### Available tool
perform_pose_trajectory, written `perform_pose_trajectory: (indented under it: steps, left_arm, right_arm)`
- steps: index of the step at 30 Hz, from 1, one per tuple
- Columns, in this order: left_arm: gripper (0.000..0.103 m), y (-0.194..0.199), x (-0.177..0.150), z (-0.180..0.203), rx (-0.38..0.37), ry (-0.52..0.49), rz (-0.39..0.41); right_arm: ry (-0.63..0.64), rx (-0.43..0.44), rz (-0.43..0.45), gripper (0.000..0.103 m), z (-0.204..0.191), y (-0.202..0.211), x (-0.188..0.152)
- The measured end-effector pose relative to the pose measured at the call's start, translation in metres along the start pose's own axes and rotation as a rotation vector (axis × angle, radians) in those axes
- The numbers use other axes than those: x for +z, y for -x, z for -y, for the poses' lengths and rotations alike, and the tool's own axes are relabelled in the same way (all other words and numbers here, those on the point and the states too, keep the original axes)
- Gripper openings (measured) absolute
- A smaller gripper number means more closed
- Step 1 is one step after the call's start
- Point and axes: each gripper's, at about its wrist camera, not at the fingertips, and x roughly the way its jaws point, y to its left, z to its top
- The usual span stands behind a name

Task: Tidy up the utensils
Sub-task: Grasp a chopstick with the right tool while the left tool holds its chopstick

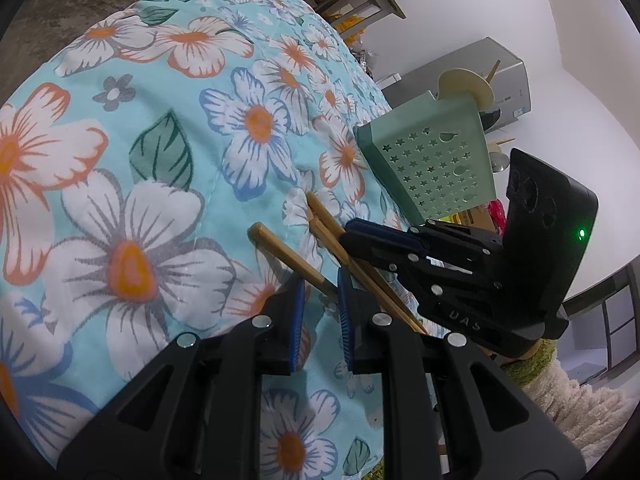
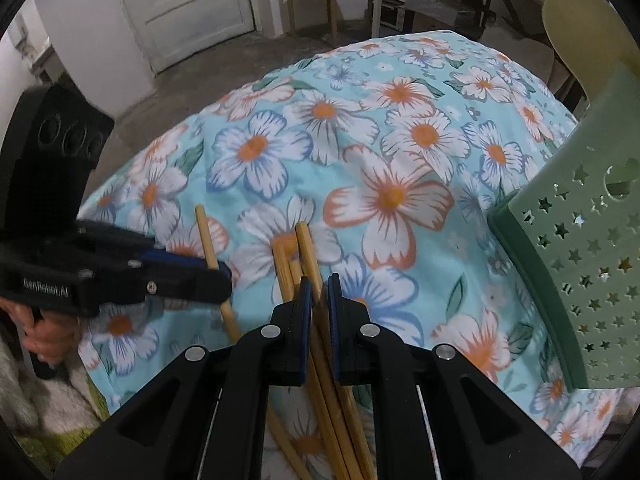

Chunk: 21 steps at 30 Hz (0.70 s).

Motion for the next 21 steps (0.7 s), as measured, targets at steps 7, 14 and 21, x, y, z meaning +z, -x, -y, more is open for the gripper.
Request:
perform_pose_trajectory:
  steps: [7,14,21]
  left_arm:
    - [0.015,0.000,0.000,0.000,0.001,0.000,0.003]
    - [0.015,0.000,0.000,0.000,0.002,0.001,0.000]
    - [0.015,-0.001,0.001,0.001,0.005,-0.001,0.007]
  right_arm:
    - [-0.081,-0.033,0.052,0.007,0.019,0.007,0.003]
    - [-0.227,-0.007,0.051,0.012,0.060,0.012,0.006]
    - [-0.195,-0.048,0.036,0.018,0.051,-0.011,0.017]
